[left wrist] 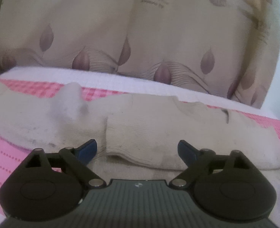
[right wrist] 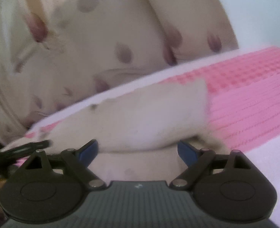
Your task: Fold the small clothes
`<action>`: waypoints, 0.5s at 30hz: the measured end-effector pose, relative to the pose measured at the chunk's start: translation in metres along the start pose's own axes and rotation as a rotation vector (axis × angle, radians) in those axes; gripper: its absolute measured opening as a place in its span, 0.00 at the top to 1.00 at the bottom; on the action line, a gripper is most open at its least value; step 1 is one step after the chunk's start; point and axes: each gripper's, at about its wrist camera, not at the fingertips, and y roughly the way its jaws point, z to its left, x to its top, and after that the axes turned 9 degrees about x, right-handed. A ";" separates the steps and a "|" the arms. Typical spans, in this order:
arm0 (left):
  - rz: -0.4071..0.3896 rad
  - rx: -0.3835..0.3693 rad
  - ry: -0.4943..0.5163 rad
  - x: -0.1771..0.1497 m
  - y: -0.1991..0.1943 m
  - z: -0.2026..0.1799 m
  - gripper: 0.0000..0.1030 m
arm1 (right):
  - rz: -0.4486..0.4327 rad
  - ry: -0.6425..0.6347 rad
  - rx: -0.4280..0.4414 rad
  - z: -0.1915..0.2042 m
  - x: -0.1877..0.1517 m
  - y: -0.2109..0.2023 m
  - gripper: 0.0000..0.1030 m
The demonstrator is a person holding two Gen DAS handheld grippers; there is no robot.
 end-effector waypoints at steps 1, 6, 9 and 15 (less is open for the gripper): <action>0.014 0.003 -0.019 0.001 0.002 0.003 0.13 | 0.025 0.020 -0.042 -0.008 0.005 0.008 0.12; 0.014 -0.011 -0.058 0.003 0.003 0.008 0.13 | -0.105 0.255 -0.157 -0.048 0.007 -0.009 0.32; 0.014 -0.013 -0.059 0.004 0.002 0.008 0.13 | -0.127 0.238 -0.121 -0.040 0.000 -0.022 0.31; 0.013 -0.016 -0.068 0.004 0.001 0.009 0.12 | -0.186 0.056 -0.173 -0.003 0.011 -0.041 0.29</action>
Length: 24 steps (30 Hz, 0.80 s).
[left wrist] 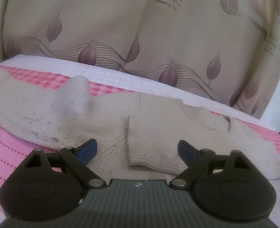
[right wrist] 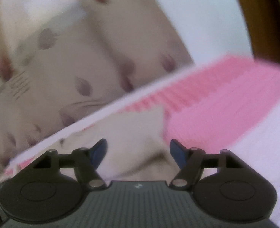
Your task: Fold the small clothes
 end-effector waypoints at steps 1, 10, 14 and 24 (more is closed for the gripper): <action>0.000 0.002 0.002 0.000 0.000 0.000 0.12 | 0.008 -0.071 -0.003 0.010 0.003 0.007 0.29; -0.038 0.005 -0.050 0.004 -0.018 0.016 0.12 | 0.269 -0.357 -0.062 0.031 -0.023 0.079 0.22; -0.103 0.025 -0.140 0.009 -0.056 0.066 0.07 | 0.229 -0.428 -0.103 0.041 -0.031 0.074 0.18; -0.015 0.269 -0.575 0.081 -0.062 0.324 0.08 | 0.192 -0.485 -0.142 0.049 -0.035 0.073 0.10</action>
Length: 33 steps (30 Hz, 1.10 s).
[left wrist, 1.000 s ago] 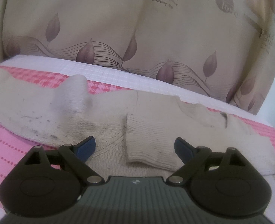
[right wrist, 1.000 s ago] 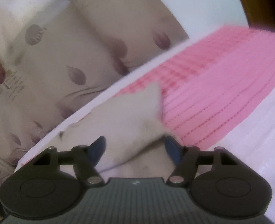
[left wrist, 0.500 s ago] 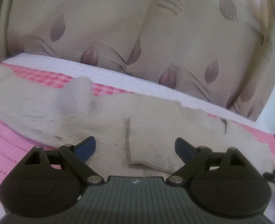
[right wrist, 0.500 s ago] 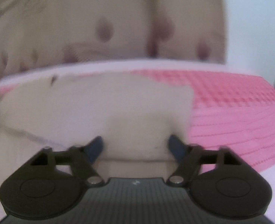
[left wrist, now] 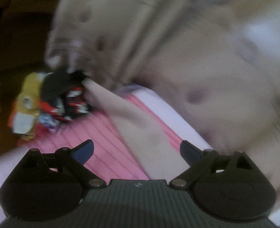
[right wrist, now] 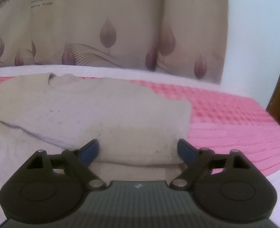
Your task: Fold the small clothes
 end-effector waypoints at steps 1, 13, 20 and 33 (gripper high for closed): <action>0.002 0.024 -0.009 0.013 0.009 0.006 0.08 | -0.003 -0.009 -0.005 0.000 0.000 -0.001 0.09; 0.101 0.133 0.001 0.047 0.093 0.000 0.97 | -0.004 -0.023 -0.001 0.000 0.001 0.000 0.08; -0.111 -0.128 0.049 0.055 -0.016 -0.079 0.98 | -0.015 -0.015 0.022 -0.001 0.000 -0.002 0.08; -0.017 -0.577 0.469 -0.088 -0.164 -0.347 0.98 | -0.205 0.243 0.152 -0.044 -0.008 -0.032 0.08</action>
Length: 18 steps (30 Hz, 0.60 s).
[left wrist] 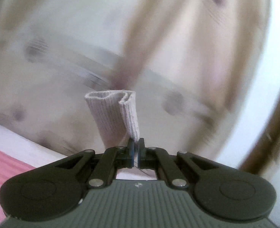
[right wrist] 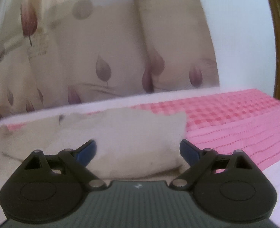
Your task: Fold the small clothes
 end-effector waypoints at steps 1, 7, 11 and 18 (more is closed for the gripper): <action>0.026 -0.021 0.017 -0.010 0.011 -0.018 0.98 | -0.008 0.016 0.010 -0.003 0.000 -0.002 0.08; 0.167 -0.127 0.103 -0.076 0.076 -0.099 0.98 | -0.061 0.081 0.059 -0.013 0.000 -0.010 0.08; 0.235 -0.178 0.170 -0.127 0.112 -0.134 0.97 | -0.091 0.140 0.093 -0.023 -0.001 -0.015 0.08; 0.243 -0.255 0.186 -0.174 0.119 -0.138 0.15 | -0.103 0.185 0.110 -0.029 -0.001 -0.017 0.08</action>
